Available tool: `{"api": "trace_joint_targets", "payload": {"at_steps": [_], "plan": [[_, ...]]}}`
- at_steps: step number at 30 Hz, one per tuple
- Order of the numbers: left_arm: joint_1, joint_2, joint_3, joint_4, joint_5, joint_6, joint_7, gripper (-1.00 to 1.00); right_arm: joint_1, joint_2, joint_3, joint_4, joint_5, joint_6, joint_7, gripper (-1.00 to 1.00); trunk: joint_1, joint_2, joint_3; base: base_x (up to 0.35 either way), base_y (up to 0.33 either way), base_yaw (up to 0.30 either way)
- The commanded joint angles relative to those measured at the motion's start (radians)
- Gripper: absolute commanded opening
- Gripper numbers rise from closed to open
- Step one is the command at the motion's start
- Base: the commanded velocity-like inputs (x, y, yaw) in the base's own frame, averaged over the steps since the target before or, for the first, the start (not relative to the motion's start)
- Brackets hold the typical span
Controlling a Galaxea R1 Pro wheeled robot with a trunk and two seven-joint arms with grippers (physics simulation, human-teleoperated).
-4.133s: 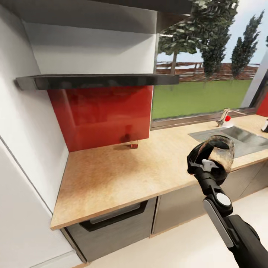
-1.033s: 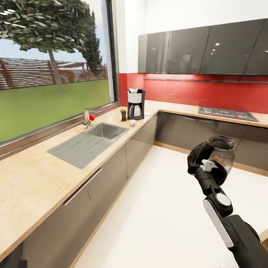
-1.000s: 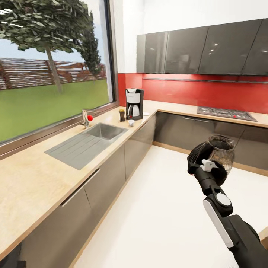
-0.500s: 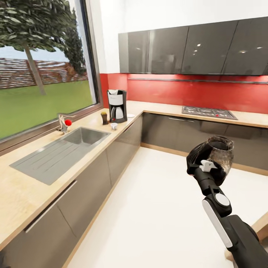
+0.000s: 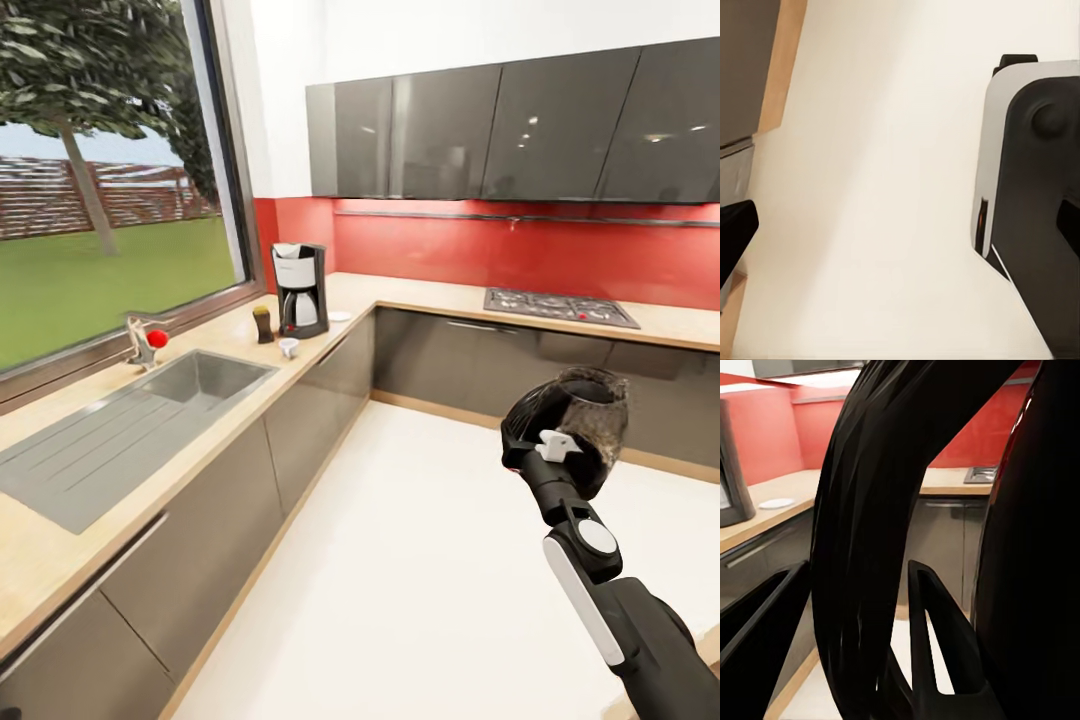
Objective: Set up a coffee station on the kitchen countertop: keep the coffee maker on the countertop, move the bottle of coffee from the kitchen shelf to the counter next to the coffee maker, place a paper coffee filter on top of the coffee maker, put the saucer next to the coffee maker with the coffee cup on the saucer, and place the electric kettle next to the coffee maker.
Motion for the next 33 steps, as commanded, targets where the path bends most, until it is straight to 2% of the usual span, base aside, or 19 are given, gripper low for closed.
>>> {"api": "trace_joint_targets", "payload": {"at_steps": [1, 7, 28, 33], "plan": [[-0.001, 0.000, -0.009, 0.000, 0.009, 0.008, 0.002, 1.00, -0.001, -0.001, 0.004, -0.001, -0.003, 0.004, -0.009, -1.00, 0.001, -0.002, -0.002, 0.278, -0.148, 0.000], [-0.001, -0.001, -0.011, -0.001, 0.010, 0.029, 0.002, 1.00, -0.001, 0.000, 0.004, -0.001, -0.003, 0.004, -0.009, -1.00, 0.001, -0.002, -0.002, 0.309, -0.064, 0.000], [-0.001, -0.002, -0.011, -0.003, 0.008, 0.026, 0.002, 1.00, -0.001, -0.001, 0.003, -0.002, -0.004, 0.004, -0.009, -1.00, 0.001, -0.002, -0.002, 0.330, -0.004, 0.000], [-0.001, -0.004, -0.010, -0.003, 0.007, 0.025, 0.002, 1.00, -0.001, -0.001, 0.003, -0.002, -0.004, 0.004, -0.009, -1.00, 0.001, -0.002, -0.001, 0.305, -0.108, -0.145]]}}
